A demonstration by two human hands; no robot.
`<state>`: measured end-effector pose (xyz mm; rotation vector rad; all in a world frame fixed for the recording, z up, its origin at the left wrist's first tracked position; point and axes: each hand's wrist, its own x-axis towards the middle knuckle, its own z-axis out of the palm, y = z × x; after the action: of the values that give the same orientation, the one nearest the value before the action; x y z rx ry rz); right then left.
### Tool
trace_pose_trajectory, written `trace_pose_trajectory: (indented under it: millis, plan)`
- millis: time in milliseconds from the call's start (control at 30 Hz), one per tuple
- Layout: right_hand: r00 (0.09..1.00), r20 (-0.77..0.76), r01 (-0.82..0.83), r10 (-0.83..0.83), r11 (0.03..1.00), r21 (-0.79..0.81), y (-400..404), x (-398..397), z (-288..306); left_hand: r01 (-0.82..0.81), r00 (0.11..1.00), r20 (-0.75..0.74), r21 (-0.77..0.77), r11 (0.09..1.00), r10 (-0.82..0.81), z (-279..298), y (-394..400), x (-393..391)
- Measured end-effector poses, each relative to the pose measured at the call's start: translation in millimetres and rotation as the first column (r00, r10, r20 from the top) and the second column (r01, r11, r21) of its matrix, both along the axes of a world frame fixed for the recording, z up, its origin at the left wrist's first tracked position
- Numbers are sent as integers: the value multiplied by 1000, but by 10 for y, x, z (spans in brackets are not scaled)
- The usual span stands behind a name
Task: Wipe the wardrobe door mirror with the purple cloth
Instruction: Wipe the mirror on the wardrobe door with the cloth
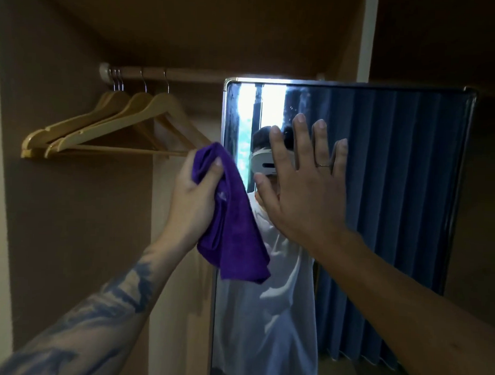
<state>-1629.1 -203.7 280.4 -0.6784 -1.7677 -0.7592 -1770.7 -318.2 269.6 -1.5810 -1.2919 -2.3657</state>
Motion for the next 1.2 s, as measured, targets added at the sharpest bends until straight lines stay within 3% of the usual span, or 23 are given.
trace_pose_trajectory:
  millis: [133, 267, 433, 700, 967, 1200]
  plan:
    - [999, -1, 40, -40, 999, 4, -1, -21, -11, 50, 995, 84, -55, 997, -45, -295, -60, 31]
    - [1000, -4, 18, -18, 1000, 8, 0, -28, -15, -13, 999, -45, -37, 999, 12, 163, -77, 17]
    - [1000, -17, -18, 18, 1000, 14, -8, -27, -29, -24, 999, -26, -26, 999, 23, 584, -19, -9]
    - [1000, 9, 20, -20, 1000, 23, 11, -12, -185, 52, 992, 116, -83, 995, -42, -218, -31, 31]
    - [999, -17, 34, -33, 998, 48, 32, -66, -228, 13, 1000, 14, -81, 997, -12, 278, -30, -30]
    - [1000, -11, 26, -26, 999, 33, 23, -61, -267, 66, 986, 163, -143, 987, -43, -326, -31, 65]
